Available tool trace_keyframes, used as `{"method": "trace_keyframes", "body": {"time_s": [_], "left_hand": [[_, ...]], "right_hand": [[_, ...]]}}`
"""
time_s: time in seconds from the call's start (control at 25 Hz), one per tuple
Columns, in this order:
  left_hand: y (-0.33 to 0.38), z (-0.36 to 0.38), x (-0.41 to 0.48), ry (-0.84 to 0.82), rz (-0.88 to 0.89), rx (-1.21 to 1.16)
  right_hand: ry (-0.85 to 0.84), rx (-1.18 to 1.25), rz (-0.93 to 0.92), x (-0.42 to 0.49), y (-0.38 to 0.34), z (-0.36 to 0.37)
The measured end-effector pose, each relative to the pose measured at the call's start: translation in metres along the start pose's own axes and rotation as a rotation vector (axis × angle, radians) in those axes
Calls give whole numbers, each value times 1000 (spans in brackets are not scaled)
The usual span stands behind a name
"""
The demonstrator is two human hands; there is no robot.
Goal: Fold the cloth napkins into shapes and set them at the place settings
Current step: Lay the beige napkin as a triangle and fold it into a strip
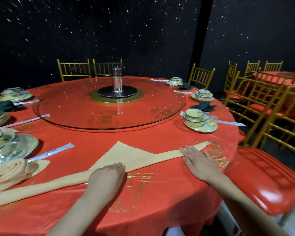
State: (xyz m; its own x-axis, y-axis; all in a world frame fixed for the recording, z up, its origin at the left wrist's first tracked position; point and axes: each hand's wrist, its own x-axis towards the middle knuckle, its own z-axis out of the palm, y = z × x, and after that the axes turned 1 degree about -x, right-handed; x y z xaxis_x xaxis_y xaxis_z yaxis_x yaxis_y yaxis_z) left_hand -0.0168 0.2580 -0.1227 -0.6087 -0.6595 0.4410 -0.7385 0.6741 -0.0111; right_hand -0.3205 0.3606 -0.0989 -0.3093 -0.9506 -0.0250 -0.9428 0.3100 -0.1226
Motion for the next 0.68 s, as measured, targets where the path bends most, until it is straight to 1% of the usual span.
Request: {"method": "trace_keyframes", "body": {"time_s": [0.12, 0.2, 0.28, 0.36, 0.44, 0.48, 0.56, 0.64, 0.68], "left_hand": [[2, -3, 0, -37, -6, -26], [8, -4, 4, -48, -11, -28], [19, -1, 9, -60, 13, -29], [39, -2, 20, -95, 73, -18], [64, 0, 33, -127, 122, 37], [75, -2, 39, -154, 117, 53], [89, -2, 46, -160, 144, 33], [89, -3, 42, -226, 133, -99], [85, -3, 36, -278, 89, -150]], "right_hand": [[-17, -20, 46, 0, 2, -3], [49, -40, 56, -2, -8, -7], [163, -54, -1, -6, -26, -9], [201, -60, -141, -10, -48, -9], [158, -43, -261, -13, -65, -5], [135, -37, -297, -13, -69, -2], [83, -33, -321, -12, -72, 4], [39, -44, -312, -12, -69, 9], [39, -42, -310, -11, -67, 12]]}}
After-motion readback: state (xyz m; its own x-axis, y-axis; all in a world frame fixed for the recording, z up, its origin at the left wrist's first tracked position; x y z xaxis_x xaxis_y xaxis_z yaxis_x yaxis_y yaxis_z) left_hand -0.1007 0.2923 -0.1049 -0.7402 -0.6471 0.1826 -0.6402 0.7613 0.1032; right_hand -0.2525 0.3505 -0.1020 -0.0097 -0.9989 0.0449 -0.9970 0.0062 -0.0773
